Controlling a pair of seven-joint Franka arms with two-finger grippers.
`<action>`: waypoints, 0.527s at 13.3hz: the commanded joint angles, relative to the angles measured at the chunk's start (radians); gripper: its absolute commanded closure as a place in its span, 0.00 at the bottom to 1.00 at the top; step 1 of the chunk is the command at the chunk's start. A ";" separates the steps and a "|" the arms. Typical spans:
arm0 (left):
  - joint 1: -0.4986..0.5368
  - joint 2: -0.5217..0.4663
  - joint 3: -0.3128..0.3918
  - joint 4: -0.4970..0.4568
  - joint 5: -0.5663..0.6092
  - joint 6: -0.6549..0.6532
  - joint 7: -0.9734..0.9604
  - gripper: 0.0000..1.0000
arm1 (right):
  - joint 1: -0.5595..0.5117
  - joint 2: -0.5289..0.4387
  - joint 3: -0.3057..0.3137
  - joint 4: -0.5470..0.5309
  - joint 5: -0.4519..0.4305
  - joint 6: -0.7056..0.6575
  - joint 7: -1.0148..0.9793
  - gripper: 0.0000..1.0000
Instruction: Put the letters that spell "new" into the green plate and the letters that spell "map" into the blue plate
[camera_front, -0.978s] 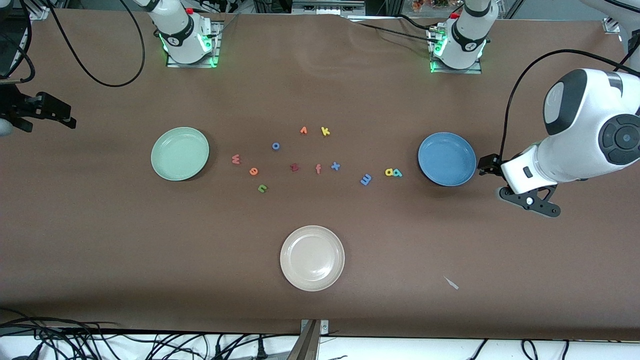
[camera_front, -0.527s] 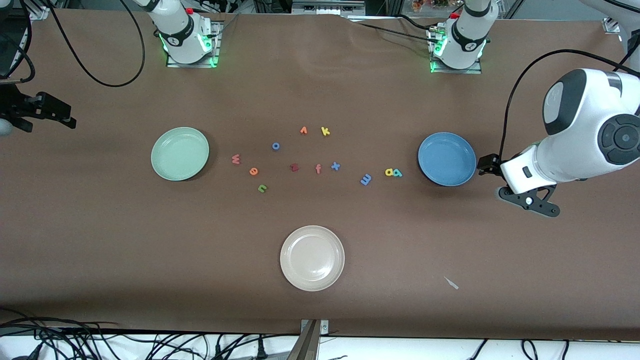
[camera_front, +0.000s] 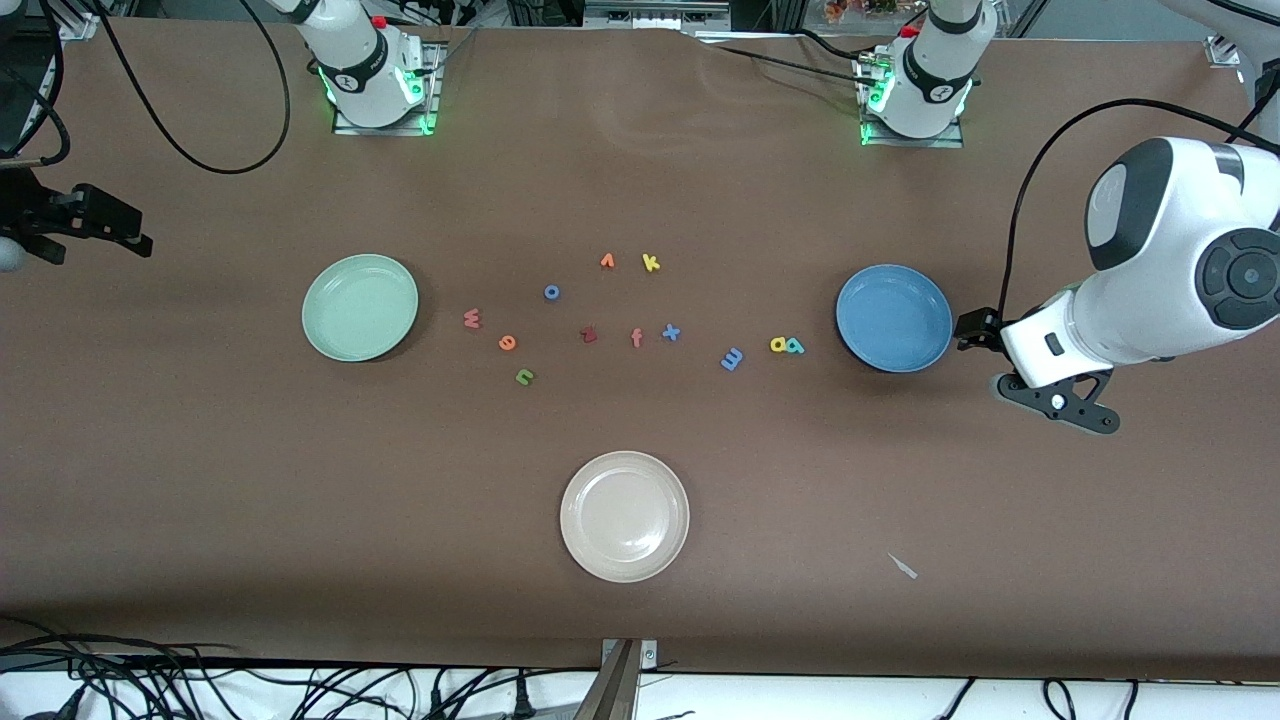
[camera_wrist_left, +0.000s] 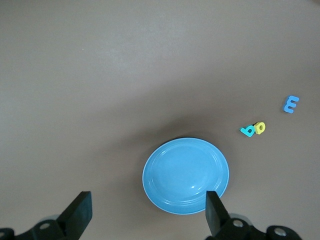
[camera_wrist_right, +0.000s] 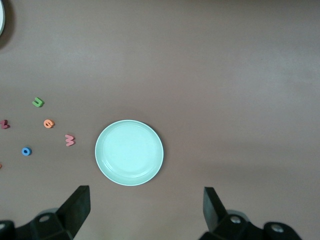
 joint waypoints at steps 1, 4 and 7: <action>-0.002 -0.006 0.001 0.000 -0.025 -0.004 0.001 0.00 | 0.000 -0.009 0.008 0.008 0.000 -0.014 -0.009 0.00; -0.002 -0.004 0.001 0.000 -0.025 -0.004 0.001 0.00 | 0.000 -0.011 0.008 0.005 0.001 -0.022 -0.006 0.00; -0.002 -0.003 0.001 0.000 -0.025 -0.004 0.001 0.00 | 0.002 -0.009 0.010 0.008 0.001 -0.039 -0.008 0.00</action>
